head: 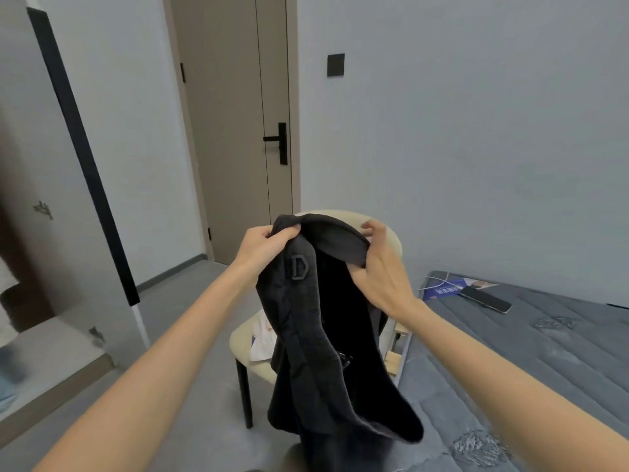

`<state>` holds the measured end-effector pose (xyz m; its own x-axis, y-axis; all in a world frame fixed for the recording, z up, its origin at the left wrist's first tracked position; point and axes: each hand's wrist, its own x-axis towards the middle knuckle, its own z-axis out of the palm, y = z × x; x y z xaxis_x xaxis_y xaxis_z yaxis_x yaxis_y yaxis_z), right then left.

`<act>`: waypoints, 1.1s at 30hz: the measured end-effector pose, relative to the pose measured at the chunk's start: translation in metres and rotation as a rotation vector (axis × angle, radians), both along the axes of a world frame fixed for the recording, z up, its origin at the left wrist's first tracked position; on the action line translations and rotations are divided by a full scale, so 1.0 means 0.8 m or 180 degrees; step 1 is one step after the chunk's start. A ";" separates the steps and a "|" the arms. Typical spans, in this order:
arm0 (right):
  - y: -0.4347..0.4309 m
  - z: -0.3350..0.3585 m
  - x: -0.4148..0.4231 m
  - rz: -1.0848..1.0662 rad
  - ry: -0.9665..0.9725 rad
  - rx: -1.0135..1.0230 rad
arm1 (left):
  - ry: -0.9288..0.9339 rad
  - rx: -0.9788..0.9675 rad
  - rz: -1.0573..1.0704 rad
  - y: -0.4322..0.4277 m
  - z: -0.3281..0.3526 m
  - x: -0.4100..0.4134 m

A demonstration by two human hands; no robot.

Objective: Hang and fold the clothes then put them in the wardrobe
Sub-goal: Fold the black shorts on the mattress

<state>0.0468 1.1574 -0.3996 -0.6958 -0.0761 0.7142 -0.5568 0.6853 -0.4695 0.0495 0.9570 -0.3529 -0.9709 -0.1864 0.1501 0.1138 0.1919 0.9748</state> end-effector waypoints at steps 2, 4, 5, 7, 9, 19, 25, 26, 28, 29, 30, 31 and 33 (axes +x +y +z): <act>0.000 0.030 -0.009 0.0068 -0.0032 -0.0292 | 0.0025 -0.0485 0.0106 -0.016 -0.007 -0.001; -0.007 0.057 -0.017 0.0269 -0.0135 -0.0487 | 0.0061 -0.1105 0.0136 -0.026 -0.014 -0.002; -0.011 0.068 -0.020 0.0336 -0.0192 -0.0581 | 0.0085 -0.1401 0.0153 -0.027 -0.016 -0.002; -0.021 0.085 -0.024 0.0420 -0.0334 -0.0698 | 0.0242 -0.1864 0.0120 -0.019 -0.013 0.000; -0.032 0.096 -0.027 0.0536 -0.0567 -0.0636 | 0.0526 -0.1878 -0.0260 -0.006 -0.006 0.005; -0.038 0.100 -0.034 0.0928 -0.1211 -0.1006 | 0.0861 -0.2424 -0.0158 0.037 -0.017 0.007; -0.033 0.085 -0.030 0.0991 -0.1276 -0.0832 | 0.0888 -0.2694 0.0428 0.048 -0.004 -0.007; -0.033 0.079 -0.028 0.0925 -0.1157 -0.0637 | 0.0828 -0.2672 0.0531 0.049 0.000 -0.010; -0.029 0.063 -0.022 0.0823 -0.0869 -0.0070 | 0.0684 -0.2552 0.0629 0.046 0.007 -0.014; -0.026 0.052 -0.021 0.0772 -0.0751 0.0250 | 0.0602 -0.2460 0.0645 0.043 0.011 -0.016; -0.023 0.041 -0.020 0.0692 -0.0674 0.0525 | 0.0500 -0.2321 0.0668 0.039 0.015 -0.017; -0.019 0.029 -0.020 0.0582 -0.0648 0.0718 | 0.0409 -0.2124 0.0721 0.033 0.019 -0.018; -0.012 0.004 -0.022 0.0284 -0.0685 0.0968 | 0.0301 -0.1654 0.0921 0.020 0.028 -0.019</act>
<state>0.0290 1.1482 -0.3961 -0.8085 -0.3290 0.4879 -0.5314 0.7645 -0.3649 0.0341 0.9730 -0.3308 -0.8696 -0.3203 0.3757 0.0676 0.6766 0.7333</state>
